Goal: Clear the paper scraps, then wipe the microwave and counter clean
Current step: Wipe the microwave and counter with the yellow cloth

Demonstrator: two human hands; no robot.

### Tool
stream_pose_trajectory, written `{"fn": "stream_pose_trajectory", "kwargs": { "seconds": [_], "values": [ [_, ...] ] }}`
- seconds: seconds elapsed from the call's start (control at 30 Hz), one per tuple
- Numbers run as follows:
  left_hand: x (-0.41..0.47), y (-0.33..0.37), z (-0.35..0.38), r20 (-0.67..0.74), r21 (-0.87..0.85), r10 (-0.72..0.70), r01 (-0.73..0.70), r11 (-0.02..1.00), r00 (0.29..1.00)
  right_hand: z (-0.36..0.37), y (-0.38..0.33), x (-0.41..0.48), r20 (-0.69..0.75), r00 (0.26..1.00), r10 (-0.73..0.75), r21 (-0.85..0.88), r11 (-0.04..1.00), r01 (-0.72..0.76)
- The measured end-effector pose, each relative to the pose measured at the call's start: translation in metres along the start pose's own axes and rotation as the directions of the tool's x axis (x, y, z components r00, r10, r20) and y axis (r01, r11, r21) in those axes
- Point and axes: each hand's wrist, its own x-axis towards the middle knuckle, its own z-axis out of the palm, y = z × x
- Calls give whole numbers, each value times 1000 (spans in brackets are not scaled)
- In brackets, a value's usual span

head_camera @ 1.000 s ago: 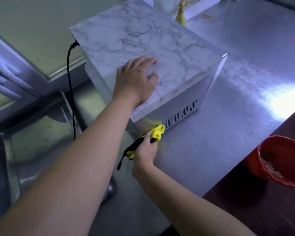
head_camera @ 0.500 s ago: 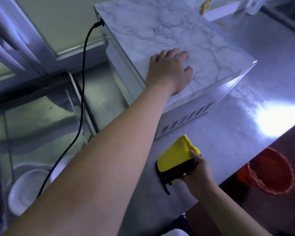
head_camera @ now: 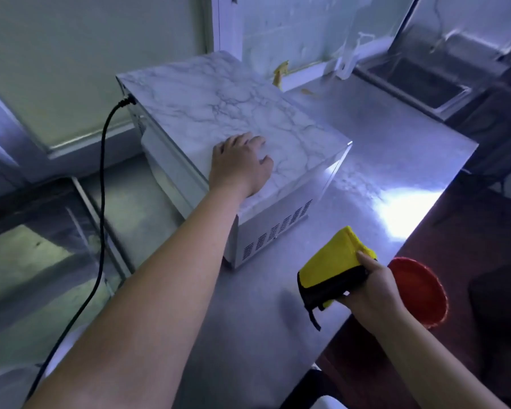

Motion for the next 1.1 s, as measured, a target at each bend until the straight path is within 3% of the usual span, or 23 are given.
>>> {"fn": "stream_pose_trajectory", "kwargs": {
  "seconds": [0.13, 0.23, 0.4, 0.47, 0.57, 0.63, 0.73, 0.8, 0.87, 1.0, 1.1],
  "values": [
    [-1, 0, 0, -24, -2, -18, 18, 1000, 1000, -9, -40, 40, -24, 999, -39, -86, 996, 37],
    [-1, 0, 1, -37, 5, -18, 18, 1000, 999, -18, -78, 84, -34, 987, -159, -247, 958, 146],
    [0, 3, 2, -43, 29, -50, 51, 998, 998, -42, -153, 157, 125, 875, -468, -485, 741, 465],
    [-1, 5, 2, -43, 36, -80, 82, 996, 996, -50, -179, 185, 227, 783, -579, -631, 525, 571],
    [-3, 7, 2, -73, 71, -113, 118, 990, 991, -67, -196, 234, 449, 673, -588, -807, 56, 588],
    [-6, 11, 2, -90, 87, -146, 154, 984, 985, -78, -190, 264, 538, 737, -409, -839, -178, 514],
    [-12, 17, 4, -118, 102, -222, 234, 967, 968, -84, -165, 280, 515, 856, -42, -774, -452, 443],
    [-16, 22, 7, -157, 96, -265, 282, 955, 951, -83, -153, 275, 480, 877, -39, -789, -456, 412],
    [-20, 28, 9, -193, 96, -310, 333, 938, 931, -75, -152, 262, 462, 882, -90, -837, -372, 401],
    [-27, 43, 11, -272, 128, -406, 451, 883, 872, -34, -175, 225, 593, 788, -166, -794, 41, 606],
    [-39, 62, 15, -374, 165, -498, 584, 795, 782, 11, -203, 186, 692, 677, -252, -642, 213, 736]
  ]
}}
